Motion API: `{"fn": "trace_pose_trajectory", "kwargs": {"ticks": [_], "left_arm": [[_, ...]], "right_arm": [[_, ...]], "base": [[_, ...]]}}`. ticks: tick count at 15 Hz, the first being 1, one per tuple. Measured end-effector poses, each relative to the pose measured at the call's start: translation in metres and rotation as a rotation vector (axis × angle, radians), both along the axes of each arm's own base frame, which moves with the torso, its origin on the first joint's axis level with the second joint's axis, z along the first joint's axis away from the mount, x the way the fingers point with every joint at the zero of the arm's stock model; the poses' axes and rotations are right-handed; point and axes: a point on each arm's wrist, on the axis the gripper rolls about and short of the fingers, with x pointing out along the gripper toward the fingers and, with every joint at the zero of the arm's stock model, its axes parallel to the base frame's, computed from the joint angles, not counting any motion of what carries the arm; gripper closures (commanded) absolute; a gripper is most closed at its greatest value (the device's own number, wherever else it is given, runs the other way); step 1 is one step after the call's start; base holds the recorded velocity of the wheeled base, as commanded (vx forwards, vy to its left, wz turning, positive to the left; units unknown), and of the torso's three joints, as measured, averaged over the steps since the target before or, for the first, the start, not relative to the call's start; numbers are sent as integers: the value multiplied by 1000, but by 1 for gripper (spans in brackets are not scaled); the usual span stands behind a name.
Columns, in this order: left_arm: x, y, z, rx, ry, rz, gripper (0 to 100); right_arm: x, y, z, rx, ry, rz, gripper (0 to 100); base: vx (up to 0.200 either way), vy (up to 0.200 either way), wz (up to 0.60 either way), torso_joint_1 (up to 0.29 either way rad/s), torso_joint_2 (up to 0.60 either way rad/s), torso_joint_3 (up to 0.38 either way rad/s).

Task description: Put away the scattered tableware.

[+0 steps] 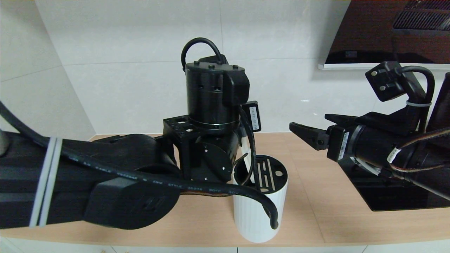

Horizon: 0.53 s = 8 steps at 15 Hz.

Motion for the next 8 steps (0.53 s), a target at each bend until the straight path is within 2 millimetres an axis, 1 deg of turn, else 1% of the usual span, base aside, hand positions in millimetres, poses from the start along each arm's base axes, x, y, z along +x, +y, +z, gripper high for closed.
{"fn": "trace_pose_trajectory", "kwargs": {"ticks": [3, 8], "left_arm": [[1, -5, -7, 17, 11, 7, 100], [5, -16, -29, 65, 41, 37, 100]], "right_arm": [[1, 0, -1, -2, 3, 0, 0], [1, 1, -1, -3, 4, 0, 0]], "base": [[0, 0, 0, 0, 0, 0], [0, 0, 0, 0, 0, 0]]}}
